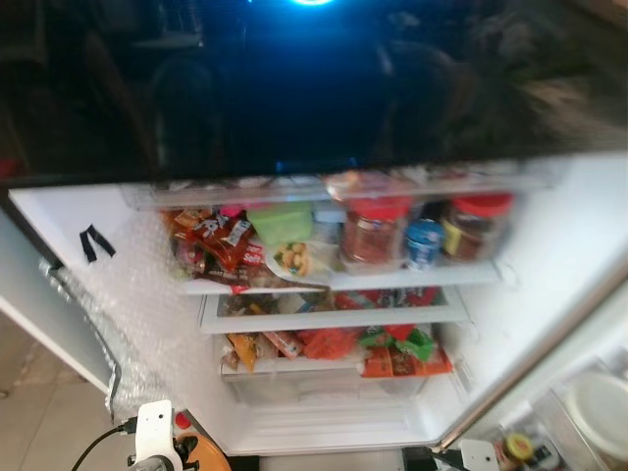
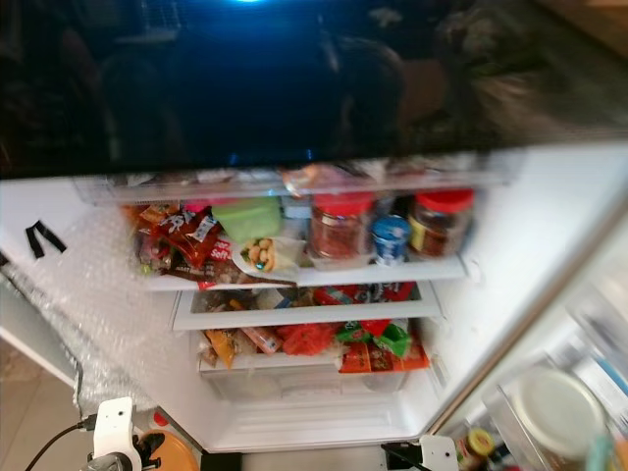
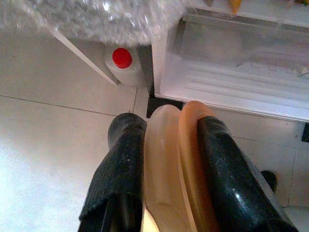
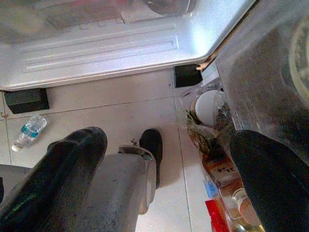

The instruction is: Restocking fridge

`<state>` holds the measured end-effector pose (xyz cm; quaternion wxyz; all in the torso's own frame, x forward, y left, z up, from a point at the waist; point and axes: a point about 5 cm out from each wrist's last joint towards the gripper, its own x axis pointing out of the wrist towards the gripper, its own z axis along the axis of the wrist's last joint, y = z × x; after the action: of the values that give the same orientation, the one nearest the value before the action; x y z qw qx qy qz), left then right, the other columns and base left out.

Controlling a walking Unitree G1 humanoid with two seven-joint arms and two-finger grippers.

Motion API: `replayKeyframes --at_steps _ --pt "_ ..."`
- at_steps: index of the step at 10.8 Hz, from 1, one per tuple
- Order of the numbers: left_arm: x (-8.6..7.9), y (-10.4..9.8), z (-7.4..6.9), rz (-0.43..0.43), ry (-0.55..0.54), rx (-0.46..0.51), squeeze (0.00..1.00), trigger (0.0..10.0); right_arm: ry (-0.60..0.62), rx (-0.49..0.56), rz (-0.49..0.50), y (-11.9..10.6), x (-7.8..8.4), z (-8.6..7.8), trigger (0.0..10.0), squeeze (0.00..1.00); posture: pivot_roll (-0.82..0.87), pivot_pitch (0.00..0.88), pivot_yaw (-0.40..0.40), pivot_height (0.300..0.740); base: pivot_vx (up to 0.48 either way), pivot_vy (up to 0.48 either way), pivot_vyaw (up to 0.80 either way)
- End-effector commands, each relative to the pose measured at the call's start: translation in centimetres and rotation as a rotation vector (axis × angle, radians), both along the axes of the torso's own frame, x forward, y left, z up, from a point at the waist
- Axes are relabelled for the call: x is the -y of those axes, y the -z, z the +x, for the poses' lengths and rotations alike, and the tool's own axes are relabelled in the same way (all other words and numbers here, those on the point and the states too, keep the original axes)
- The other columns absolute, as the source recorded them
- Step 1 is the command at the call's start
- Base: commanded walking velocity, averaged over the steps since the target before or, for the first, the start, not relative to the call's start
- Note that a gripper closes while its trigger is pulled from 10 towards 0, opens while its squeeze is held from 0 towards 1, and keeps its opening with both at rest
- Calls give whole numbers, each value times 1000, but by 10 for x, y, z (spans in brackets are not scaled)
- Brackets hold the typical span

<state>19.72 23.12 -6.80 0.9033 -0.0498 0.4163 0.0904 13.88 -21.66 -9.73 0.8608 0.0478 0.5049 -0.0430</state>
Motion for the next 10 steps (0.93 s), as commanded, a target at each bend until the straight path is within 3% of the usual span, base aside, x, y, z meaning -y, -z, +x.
replayKeyframes --at_steps 1,3,6,10 --pt "-5 0 -2 10 -1 -8 0 10000 13 24 -11 -4 5 7 10000 0 -75 0 33 740 304 0 0" --pt "-5 0 -1 2 2 -6 0 10000 13 24 -10 -3 4 7 10000 0 -74 0 34 740 294 0 0" --pt "2 -1 1 -92 46 27 0 10000 -6 18 -11 -4 5 7 10000 0 -30 0 18 740 0 0 0" --pt "4 -1 0 -122 38 41 0 10000 -15 23 -8 -4 5 7 10000 0 -24 0 14 740 0 0 0"
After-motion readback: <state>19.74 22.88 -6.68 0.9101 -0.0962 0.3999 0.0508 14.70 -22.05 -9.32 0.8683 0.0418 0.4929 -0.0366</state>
